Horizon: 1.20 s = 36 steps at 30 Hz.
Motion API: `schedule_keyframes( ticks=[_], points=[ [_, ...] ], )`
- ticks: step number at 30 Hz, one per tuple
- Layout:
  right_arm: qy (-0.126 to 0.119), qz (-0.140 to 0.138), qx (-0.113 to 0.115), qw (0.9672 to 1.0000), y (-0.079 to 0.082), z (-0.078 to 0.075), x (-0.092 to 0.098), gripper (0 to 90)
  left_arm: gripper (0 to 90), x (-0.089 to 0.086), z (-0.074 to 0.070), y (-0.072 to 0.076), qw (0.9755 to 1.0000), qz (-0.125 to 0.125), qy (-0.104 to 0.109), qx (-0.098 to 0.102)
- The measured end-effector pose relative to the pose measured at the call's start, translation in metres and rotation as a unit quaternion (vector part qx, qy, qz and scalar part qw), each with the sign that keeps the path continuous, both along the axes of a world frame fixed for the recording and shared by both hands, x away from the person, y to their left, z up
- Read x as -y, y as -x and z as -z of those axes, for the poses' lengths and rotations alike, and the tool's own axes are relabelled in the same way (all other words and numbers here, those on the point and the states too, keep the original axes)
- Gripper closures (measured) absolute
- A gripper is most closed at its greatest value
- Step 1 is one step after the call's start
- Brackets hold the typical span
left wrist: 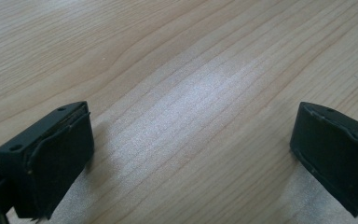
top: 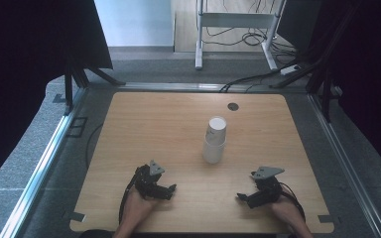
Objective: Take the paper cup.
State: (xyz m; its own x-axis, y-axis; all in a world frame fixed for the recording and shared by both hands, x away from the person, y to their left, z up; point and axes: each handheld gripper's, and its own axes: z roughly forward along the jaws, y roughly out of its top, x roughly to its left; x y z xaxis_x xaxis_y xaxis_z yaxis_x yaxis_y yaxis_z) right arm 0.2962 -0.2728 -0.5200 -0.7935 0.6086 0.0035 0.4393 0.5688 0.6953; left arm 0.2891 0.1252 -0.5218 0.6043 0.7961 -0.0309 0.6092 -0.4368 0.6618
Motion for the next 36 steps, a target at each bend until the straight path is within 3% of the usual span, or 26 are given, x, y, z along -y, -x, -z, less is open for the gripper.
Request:
schedule_keyframes(
  ticks=[19,29,36],
  points=[
    [-0.001,0.001,0.0,1.0,-0.0005,0.0,-0.0004,0.0,0.0,0.001,-0.0002,-0.0002,1.0,-0.004,0.0,-0.001],
    [-0.001,0.002,-0.01,0.9999,-0.0021,-0.0024,-0.001,0.0,0.0,0.001,-0.0028,-0.0024,0.9999,0.0,-0.009,-0.01],
    [-0.003,0.006,-0.002,1.0,-0.0031,-0.008,0.0014,0.0,0.0,0.0006,-0.0079,-0.0021,1.0,0.003,-0.008,-0.004]
  ],
)
